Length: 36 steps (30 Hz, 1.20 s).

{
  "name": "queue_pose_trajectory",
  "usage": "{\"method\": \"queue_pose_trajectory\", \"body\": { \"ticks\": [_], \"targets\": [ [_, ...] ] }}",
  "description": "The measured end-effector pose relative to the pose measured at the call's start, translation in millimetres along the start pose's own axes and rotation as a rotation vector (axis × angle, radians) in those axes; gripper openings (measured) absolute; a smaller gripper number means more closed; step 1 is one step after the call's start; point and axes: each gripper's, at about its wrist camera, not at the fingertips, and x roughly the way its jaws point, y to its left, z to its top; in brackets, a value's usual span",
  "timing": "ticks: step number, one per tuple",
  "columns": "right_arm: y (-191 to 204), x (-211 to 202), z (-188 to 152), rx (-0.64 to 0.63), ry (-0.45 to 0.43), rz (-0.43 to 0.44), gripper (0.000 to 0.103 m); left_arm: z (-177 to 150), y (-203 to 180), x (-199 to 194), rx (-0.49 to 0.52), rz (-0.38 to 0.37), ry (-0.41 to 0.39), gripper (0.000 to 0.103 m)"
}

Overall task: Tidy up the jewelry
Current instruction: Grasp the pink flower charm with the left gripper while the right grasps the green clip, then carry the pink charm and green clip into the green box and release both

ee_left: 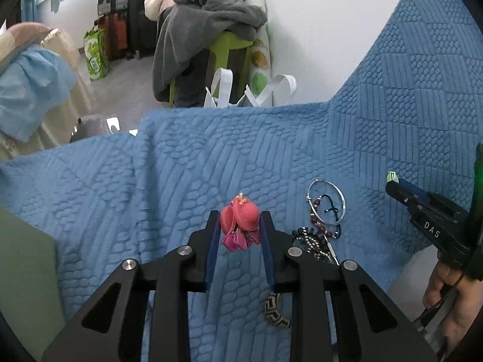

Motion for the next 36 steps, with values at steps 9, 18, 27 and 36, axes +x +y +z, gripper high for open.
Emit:
{"method": "queue_pose_trajectory", "body": {
  "ticks": [9,18,27,36],
  "targets": [
    [15,-49,21,0.005,-0.045,-0.014,0.02,13,11,-54,-0.029,-0.042,-0.022,0.027],
    [56,-102,53,-0.011,-0.126,0.007,0.02,29,31,-106,-0.043,-0.044,-0.052,0.027],
    [110,-132,78,-0.031,-0.179,0.082,0.02,35,53,-164,-0.041,0.001,-0.113,0.027],
    [171,-169,97,-0.053,-0.249,0.182,0.02,34,85,-225,-0.079,0.034,-0.189,0.027]
  ]
}}
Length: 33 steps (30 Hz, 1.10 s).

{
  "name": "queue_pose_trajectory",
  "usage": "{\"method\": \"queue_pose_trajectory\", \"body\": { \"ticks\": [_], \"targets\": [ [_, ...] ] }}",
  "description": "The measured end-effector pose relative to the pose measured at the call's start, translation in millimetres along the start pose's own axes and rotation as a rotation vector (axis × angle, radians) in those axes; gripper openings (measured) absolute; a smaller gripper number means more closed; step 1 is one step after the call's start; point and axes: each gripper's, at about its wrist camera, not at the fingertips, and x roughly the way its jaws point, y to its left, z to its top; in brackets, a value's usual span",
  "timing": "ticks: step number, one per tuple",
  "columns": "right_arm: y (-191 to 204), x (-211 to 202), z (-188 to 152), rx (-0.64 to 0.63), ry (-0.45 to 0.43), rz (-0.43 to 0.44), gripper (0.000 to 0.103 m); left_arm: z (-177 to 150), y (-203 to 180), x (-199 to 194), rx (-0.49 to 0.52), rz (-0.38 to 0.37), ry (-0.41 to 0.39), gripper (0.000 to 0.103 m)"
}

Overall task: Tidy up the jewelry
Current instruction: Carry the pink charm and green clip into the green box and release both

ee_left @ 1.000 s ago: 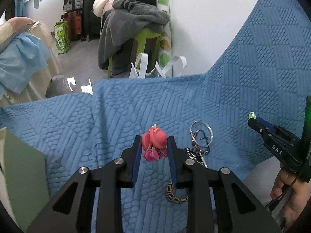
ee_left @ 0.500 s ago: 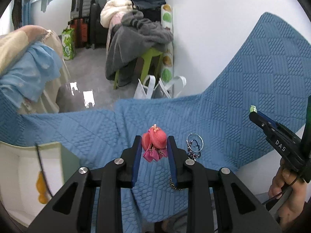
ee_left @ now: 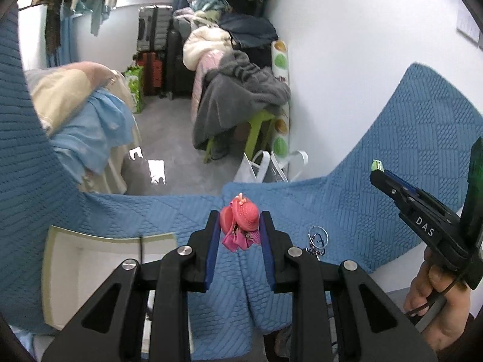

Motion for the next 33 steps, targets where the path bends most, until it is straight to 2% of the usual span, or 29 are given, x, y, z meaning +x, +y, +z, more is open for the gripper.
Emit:
{"method": "queue_pose_trajectory", "body": {
  "ticks": [4,7,20,25,33],
  "targets": [
    [32,-12,10,-0.026,-0.034,0.036,0.021,2,20,-30,-0.01,0.029,-0.045,0.027],
    [50,-18,13,-0.03,-0.04,0.083,0.021,-2,31,-50,0.023,0.11,-0.08,0.027],
    [139,-21,4,-0.098,-0.022,0.183,0.021,-29,107,-87,-0.064,0.154,-0.108,0.027],
    [169,-2,-16,-0.128,0.051,0.212,0.021,-45,136,-78,-0.101,0.174,-0.064,0.027],
    [201,29,-67,-0.168,0.226,0.254,0.021,-77,175,-57,-0.173,0.188,0.022,0.027]
  ]
}}
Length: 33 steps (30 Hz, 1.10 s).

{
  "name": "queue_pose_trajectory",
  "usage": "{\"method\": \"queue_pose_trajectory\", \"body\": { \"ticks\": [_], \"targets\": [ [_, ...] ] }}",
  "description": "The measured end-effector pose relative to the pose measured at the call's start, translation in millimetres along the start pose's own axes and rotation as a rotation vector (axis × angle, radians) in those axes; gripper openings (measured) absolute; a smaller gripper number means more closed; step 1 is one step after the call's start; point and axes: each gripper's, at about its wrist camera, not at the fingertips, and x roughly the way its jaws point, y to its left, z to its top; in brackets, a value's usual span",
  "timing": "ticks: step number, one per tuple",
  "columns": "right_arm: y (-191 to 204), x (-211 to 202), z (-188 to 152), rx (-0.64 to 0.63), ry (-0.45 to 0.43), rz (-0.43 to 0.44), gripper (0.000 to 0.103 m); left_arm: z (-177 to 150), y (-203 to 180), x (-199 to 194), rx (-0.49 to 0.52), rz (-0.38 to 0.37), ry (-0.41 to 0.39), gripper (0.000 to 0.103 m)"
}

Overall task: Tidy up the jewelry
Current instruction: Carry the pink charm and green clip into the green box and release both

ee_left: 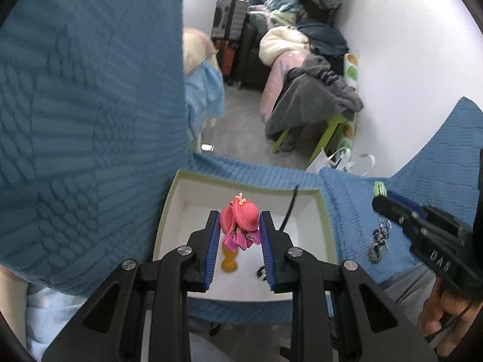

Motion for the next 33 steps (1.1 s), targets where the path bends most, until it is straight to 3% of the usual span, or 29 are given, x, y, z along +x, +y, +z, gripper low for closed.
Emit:
{"method": "queue_pose_trajectory", "body": {
  "ticks": [12,19,28,29,30,31,33],
  "targets": [
    [17,38,-31,-0.016,0.177,0.027,0.021,-23,29,25,-0.04,0.017,0.128,0.027],
    [25,55,-36,-0.048,0.225,0.041,0.021,-33,41,33,-0.055,0.059,0.173,0.027],
    [27,68,-41,-0.04,0.25,0.031,0.021,-37,45,37,-0.042,0.053,0.185,0.028],
    [27,68,-42,-0.044,0.251,0.027,0.021,-36,45,36,-0.042,0.047,0.183,0.034],
    [27,68,-42,-0.047,0.25,0.026,0.022,-35,44,36,-0.046,0.046,0.182,0.052],
    [26,67,-42,-0.046,0.248,0.025,0.024,-34,44,36,-0.05,0.049,0.176,0.061],
    [23,65,-41,-0.039,0.235,0.026,0.035,-32,43,34,-0.058,0.024,0.159,0.069]
  ]
}}
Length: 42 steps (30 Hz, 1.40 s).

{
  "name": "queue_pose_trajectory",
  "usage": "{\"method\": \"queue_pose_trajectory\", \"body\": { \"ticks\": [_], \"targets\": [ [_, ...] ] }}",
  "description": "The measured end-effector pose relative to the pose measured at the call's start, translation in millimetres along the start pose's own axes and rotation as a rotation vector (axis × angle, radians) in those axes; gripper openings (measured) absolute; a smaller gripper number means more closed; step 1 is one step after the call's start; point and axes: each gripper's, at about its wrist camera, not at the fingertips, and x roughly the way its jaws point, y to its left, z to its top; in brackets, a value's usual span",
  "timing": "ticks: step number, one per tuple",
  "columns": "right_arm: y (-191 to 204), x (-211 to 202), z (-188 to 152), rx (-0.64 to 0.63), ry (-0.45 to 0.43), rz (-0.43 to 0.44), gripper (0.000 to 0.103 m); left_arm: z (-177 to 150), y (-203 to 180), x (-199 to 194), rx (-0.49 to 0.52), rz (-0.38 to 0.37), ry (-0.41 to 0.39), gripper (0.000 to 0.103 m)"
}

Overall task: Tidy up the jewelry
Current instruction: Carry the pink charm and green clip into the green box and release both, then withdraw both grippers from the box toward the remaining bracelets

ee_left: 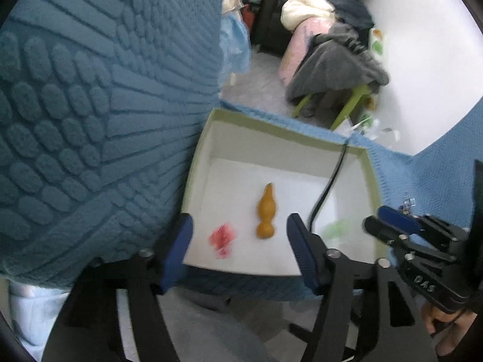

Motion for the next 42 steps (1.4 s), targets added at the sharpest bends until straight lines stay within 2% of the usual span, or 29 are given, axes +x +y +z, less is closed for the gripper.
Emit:
{"method": "queue_pose_trajectory", "body": {
  "ticks": [1,2,5,17,28,38,42],
  "targets": [
    [-2,-3,0,0.003,-0.01,-0.003,0.043,1,-2,-1,0.002,0.0,-0.004,0.069],
    [-4,-6,1,0.004,-0.021,-0.007,0.047,2,-3,-2,0.005,0.007,-0.007,0.069],
    [-9,-19,3,0.013,-0.066,-0.008,0.051,4,-10,-8,0.018,0.011,-0.029,0.069],
    [-25,-83,17,-0.033,-0.261,-0.004,0.051,17,-43,-60,0.026,0.022,-0.2,0.069],
    [-62,-121,11,-0.032,-0.334,0.007,0.051,12,-92,-86,0.035,0.003,-0.32,0.069],
    [-99,-146,1,-0.022,-0.395,-0.047,0.051,10,-134,-92,0.043,-0.051,-0.364,0.069],
    [-118,-149,-6,0.005,-0.406,-0.064,0.051,13,-148,-80,0.04,-0.118,-0.335,0.069]
  ]
}}
